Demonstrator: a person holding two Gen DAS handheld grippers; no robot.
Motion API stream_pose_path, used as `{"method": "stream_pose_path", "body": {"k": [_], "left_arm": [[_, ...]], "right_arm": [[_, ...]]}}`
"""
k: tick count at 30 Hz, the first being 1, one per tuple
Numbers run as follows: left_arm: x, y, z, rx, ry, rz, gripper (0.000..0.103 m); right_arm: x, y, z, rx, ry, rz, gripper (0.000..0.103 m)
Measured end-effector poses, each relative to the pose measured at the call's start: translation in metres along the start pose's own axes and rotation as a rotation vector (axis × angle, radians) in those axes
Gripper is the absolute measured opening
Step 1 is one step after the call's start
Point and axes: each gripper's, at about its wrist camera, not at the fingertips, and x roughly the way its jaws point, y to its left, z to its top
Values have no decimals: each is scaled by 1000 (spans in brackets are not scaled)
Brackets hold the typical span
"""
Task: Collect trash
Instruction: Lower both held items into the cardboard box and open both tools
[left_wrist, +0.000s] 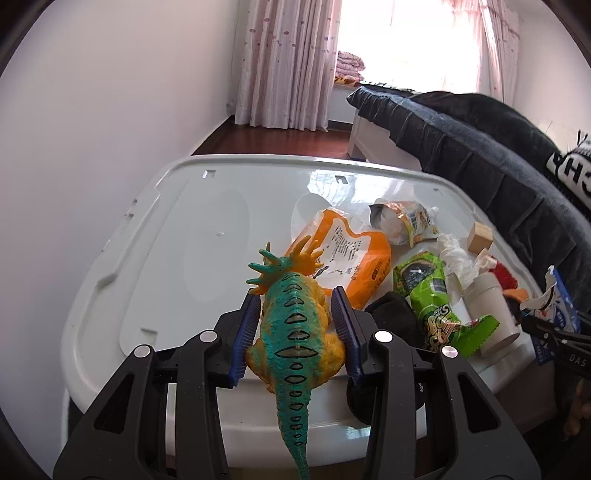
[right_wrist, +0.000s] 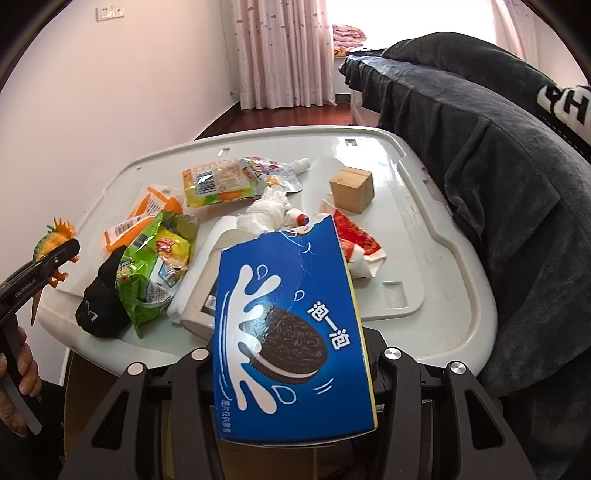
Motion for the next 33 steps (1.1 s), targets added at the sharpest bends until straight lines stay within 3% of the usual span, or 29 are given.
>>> {"method": "stream_pose_path", "body": {"k": [10, 20, 26, 33], "left_arm": [[-37, -24, -7, 15, -10, 51, 40], [-104, -42, -50, 65, 8, 41, 40], [-121, -43, -87, 67, 90, 23, 40], [-94, -33, -134, 40, 313, -13, 40]], "right_arm": [[-16, 8, -5, -19, -51, -2, 47], [-76, 25, -53, 22, -60, 68, 47], [-97, 50, -84, -4, -23, 121, 47], [-80, 69, -114, -52, 83, 139, 47]]}}
